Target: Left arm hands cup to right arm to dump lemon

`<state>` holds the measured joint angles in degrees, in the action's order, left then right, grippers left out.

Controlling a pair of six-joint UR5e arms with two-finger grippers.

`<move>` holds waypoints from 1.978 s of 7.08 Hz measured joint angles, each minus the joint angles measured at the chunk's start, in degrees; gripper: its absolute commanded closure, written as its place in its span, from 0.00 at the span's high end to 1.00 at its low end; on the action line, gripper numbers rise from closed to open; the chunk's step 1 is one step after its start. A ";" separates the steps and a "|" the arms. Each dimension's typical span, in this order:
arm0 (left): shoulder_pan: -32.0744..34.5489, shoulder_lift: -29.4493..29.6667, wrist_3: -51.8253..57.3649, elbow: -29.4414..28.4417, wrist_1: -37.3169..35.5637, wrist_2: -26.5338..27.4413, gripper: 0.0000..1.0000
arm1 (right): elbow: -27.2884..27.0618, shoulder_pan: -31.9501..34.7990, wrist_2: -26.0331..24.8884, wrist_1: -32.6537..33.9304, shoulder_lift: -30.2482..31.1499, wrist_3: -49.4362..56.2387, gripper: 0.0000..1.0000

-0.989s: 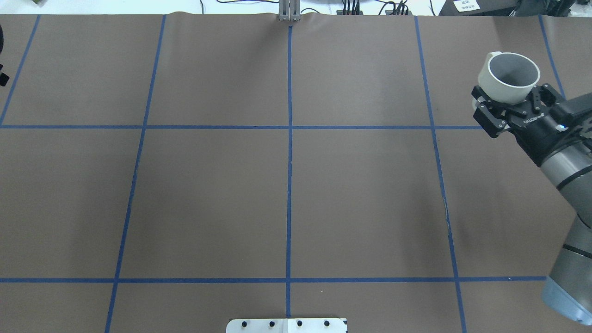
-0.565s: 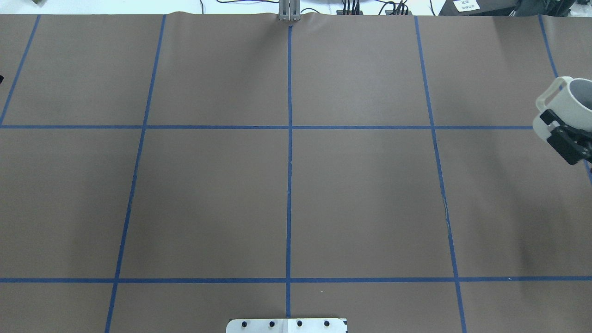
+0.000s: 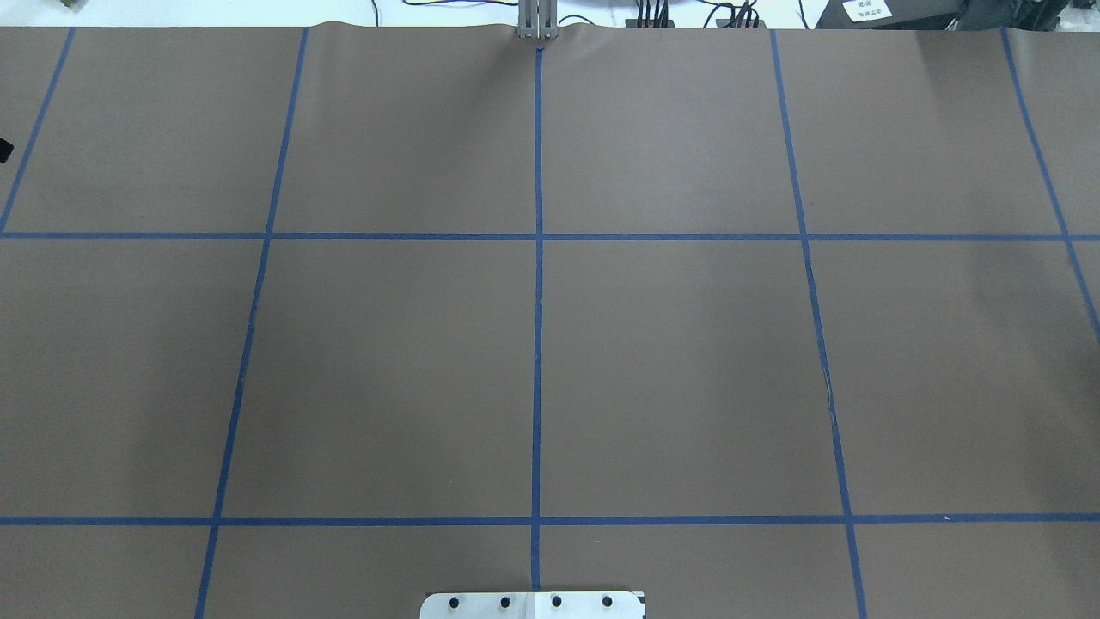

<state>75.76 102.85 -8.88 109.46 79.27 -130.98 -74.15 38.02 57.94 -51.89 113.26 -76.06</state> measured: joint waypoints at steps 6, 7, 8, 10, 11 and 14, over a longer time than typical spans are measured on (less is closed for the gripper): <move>-0.09 0.35 -0.09 0.11 0.00 -0.06 1.00 | 9.53 7.54 -0.02 -8.24 1.08 -34.11 0.00; -0.09 0.39 -0.09 0.12 0.00 -0.06 1.00 | 9.72 8.46 -0.02 -8.71 0.35 -39.23 0.00; -0.09 0.44 -0.11 0.13 0.00 -0.06 1.00 | 9.77 9.31 -0.02 -8.96 -0.46 -44.23 0.00; -0.09 0.59 -0.17 0.14 0.00 -0.04 1.00 | 9.84 11.49 -0.02 -9.15 -2.09 -54.97 0.00; -0.08 0.64 -0.17 0.16 0.00 0.00 1.00 | 9.87 12.82 -0.04 -9.37 -2.79 -59.23 0.00; -0.01 0.78 -0.24 0.14 0.00 0.03 1.00 | 10.51 16.37 -0.16 -10.95 -3.22 -71.41 0.00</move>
<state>75.75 103.63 -9.11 109.61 79.28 -130.96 -63.64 54.39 57.78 -62.84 110.04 -147.46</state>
